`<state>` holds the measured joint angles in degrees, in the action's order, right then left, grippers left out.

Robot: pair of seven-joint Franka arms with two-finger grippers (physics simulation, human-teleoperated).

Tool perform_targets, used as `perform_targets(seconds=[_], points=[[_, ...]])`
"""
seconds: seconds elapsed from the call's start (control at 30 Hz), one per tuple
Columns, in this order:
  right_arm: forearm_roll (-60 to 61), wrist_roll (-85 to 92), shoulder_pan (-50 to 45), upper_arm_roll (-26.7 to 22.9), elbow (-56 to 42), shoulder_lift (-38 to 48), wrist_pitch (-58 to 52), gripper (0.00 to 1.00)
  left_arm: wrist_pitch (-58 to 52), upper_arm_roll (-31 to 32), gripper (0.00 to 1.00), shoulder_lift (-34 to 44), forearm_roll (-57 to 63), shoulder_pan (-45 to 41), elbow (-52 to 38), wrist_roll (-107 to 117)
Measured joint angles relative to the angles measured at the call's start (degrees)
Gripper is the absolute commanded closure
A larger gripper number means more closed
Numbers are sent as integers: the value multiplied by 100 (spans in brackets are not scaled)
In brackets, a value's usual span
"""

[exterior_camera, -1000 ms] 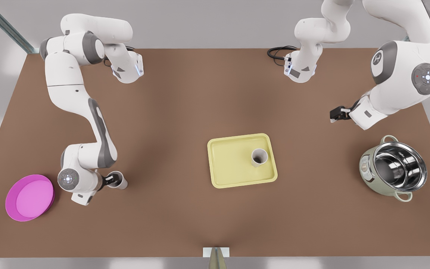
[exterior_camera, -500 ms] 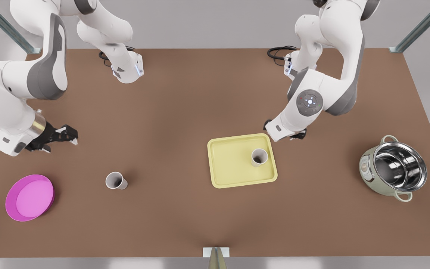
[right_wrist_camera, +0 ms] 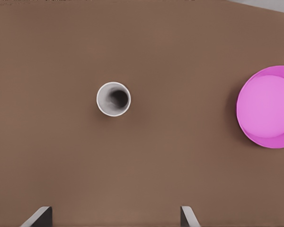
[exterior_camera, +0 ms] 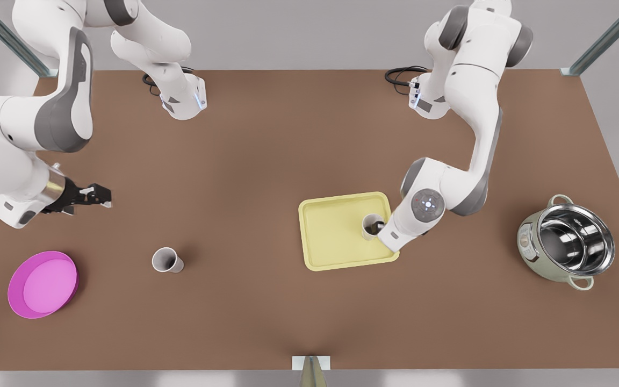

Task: Use the left arm to pick up the white IKEA cup from the tray and place it on the middle-left position; use the right arm to pick up the white IKEA cup from the tray and place it on the middle-right position

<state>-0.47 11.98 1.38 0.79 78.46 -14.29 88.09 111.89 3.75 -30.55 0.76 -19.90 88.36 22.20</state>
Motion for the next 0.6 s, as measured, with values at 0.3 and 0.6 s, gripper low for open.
perform_targets(seconds=[0.3,0.6], points=[[-7,-135,109,-7,-38,-10,-21,0,542,22,0,338,-194,43,930,236],[-9,-215,108,8,-56,-10,-24,0,1183,12,0,204,-309,85,1480,364]])
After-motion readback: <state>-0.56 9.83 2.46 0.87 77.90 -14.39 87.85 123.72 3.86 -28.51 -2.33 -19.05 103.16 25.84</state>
